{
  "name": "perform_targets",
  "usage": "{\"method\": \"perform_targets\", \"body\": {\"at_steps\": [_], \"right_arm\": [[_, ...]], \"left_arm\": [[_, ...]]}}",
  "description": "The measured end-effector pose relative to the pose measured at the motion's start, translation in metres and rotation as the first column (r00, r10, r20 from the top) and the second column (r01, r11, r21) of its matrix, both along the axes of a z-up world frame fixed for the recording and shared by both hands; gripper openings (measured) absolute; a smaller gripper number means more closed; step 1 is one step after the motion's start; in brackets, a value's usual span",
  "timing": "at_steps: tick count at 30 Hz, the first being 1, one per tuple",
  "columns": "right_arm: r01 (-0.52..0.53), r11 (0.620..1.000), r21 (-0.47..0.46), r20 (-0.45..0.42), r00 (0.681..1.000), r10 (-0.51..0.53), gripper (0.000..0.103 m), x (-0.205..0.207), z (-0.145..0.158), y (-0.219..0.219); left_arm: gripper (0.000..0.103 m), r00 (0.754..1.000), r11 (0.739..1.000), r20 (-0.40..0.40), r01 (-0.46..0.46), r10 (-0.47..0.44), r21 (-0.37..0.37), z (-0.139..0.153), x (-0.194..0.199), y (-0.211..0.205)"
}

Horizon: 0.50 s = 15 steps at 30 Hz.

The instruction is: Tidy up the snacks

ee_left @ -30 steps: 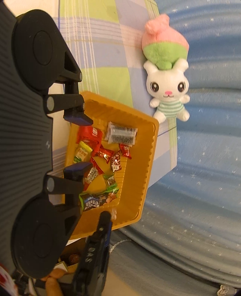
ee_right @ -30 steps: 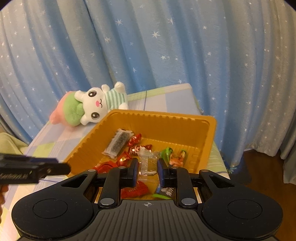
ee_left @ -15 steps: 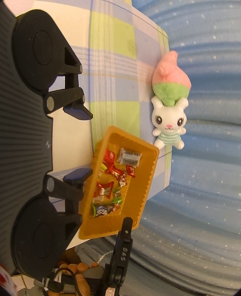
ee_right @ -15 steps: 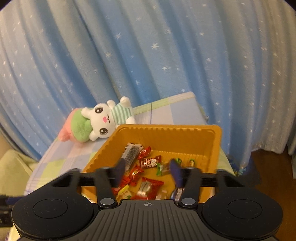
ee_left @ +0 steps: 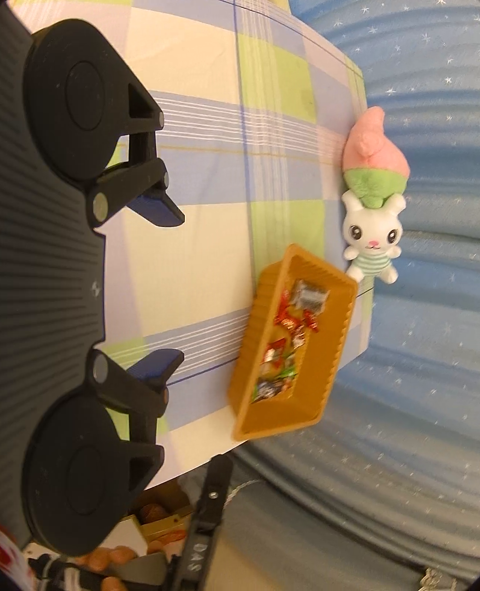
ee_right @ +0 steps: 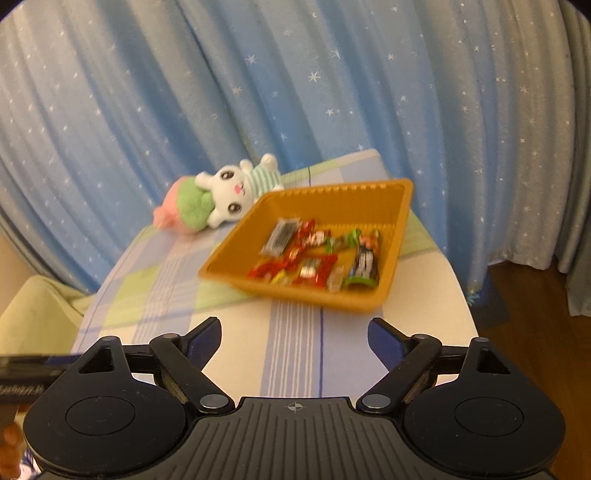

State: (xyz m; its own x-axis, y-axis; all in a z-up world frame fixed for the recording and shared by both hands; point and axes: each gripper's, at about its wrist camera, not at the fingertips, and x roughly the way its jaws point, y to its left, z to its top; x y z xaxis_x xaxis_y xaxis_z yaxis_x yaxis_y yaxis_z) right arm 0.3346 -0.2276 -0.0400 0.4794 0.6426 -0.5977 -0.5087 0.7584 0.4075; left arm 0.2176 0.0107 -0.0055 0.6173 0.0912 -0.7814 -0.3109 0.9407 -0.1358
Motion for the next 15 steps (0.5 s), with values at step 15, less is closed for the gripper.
{"method": "perform_targets", "body": {"at_steps": [15], "right_arm": [[0.026, 0.993, -0.117, -0.062, 0.998, -0.033, 0.09, -0.154, -0.001, 0.003]], "left_arm": [[0.072, 0.994, 0.995, -0.044, 0.097, -0.096, 0.007, 0.004, -0.113, -0.023]]}}
